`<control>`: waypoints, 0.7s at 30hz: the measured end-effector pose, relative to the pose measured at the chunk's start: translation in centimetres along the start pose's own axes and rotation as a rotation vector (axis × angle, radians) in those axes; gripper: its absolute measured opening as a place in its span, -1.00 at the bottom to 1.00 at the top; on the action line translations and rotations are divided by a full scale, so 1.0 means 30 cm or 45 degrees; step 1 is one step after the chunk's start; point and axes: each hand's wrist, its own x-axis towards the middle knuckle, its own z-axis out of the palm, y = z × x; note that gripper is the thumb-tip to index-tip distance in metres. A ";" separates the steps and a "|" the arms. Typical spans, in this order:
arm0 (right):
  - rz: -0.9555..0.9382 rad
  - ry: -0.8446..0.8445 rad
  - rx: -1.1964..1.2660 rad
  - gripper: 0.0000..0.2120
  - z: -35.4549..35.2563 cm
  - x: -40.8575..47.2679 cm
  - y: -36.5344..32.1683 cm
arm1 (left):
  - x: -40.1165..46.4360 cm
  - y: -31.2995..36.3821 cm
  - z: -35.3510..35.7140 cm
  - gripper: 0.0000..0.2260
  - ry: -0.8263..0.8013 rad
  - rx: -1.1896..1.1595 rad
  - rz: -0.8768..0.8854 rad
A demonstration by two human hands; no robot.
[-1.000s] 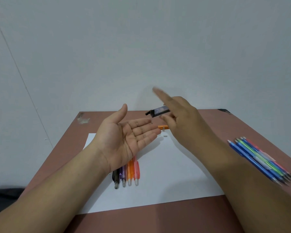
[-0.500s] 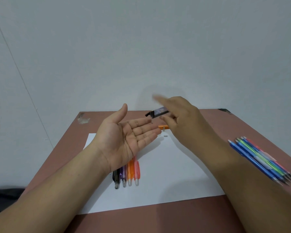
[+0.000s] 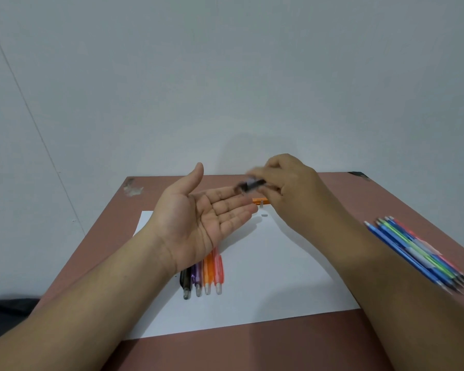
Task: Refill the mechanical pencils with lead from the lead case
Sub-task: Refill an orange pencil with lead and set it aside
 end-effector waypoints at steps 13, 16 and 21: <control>0.097 -0.088 0.003 -0.15 -0.009 0.001 -0.019 | 0.008 0.003 -0.015 -0.27 0.011 0.017 0.005; 0.067 -0.053 0.004 -0.32 -0.010 0.002 -0.015 | 0.010 0.003 -0.014 -0.27 -0.012 0.030 0.002; 0.047 -0.047 0.005 -0.38 0.008 0.000 -0.007 | 0.011 0.004 -0.014 -0.26 -0.009 0.013 0.002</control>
